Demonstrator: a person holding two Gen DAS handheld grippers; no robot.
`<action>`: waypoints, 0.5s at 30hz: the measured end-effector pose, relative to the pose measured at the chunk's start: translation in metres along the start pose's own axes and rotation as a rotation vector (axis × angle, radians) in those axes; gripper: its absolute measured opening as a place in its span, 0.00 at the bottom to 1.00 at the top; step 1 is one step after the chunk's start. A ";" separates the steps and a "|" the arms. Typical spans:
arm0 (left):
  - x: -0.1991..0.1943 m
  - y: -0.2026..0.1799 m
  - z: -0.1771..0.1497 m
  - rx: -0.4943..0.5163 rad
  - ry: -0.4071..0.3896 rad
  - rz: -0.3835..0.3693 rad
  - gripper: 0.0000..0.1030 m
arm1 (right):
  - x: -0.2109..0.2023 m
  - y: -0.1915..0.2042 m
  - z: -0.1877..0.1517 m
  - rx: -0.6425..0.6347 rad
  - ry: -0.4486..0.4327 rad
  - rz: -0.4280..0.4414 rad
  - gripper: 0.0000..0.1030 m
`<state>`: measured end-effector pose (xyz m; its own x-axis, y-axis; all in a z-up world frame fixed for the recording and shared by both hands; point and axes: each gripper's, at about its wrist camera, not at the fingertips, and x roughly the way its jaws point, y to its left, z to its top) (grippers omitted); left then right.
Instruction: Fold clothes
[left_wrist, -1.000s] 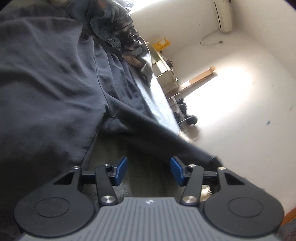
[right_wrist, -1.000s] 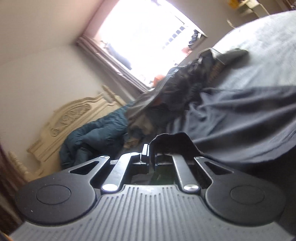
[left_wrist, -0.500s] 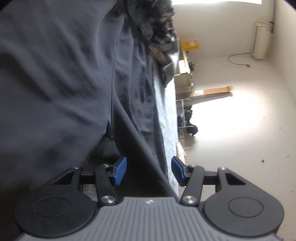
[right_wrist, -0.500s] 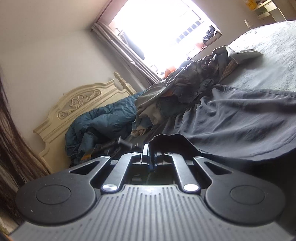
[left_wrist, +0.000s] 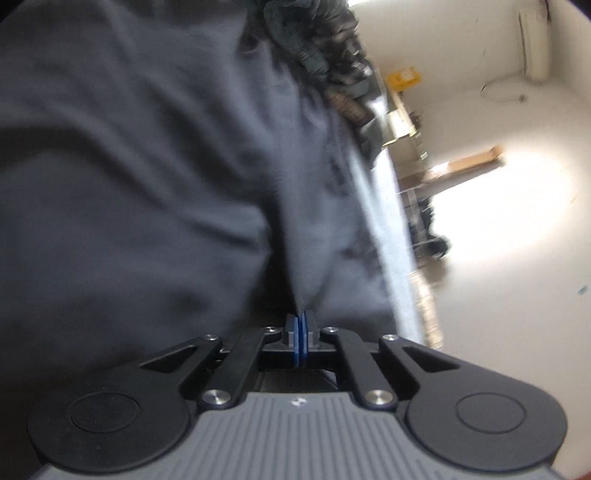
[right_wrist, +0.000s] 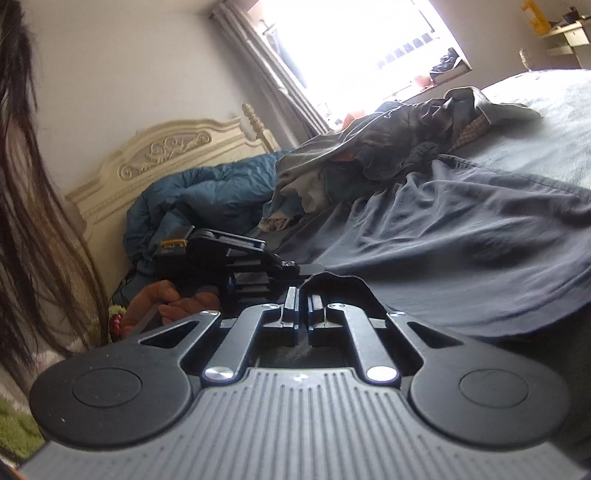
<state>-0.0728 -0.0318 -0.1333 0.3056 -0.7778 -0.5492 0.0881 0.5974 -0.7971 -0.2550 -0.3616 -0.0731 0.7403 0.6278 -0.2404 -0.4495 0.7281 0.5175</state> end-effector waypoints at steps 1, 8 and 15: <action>0.002 0.003 -0.002 0.001 0.014 0.011 0.04 | 0.001 -0.001 -0.003 0.000 0.030 -0.003 0.03; -0.012 -0.004 -0.020 0.130 0.022 0.037 0.20 | 0.002 -0.013 -0.043 0.146 0.216 -0.130 0.07; -0.018 -0.029 -0.046 0.265 0.054 0.021 0.54 | -0.066 -0.046 -0.019 0.288 -0.028 -0.279 0.38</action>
<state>-0.1242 -0.0445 -0.1117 0.2594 -0.7699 -0.5830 0.3296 0.6380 -0.6959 -0.2927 -0.4316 -0.0965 0.8291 0.4066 -0.3838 -0.0741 0.7603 0.6453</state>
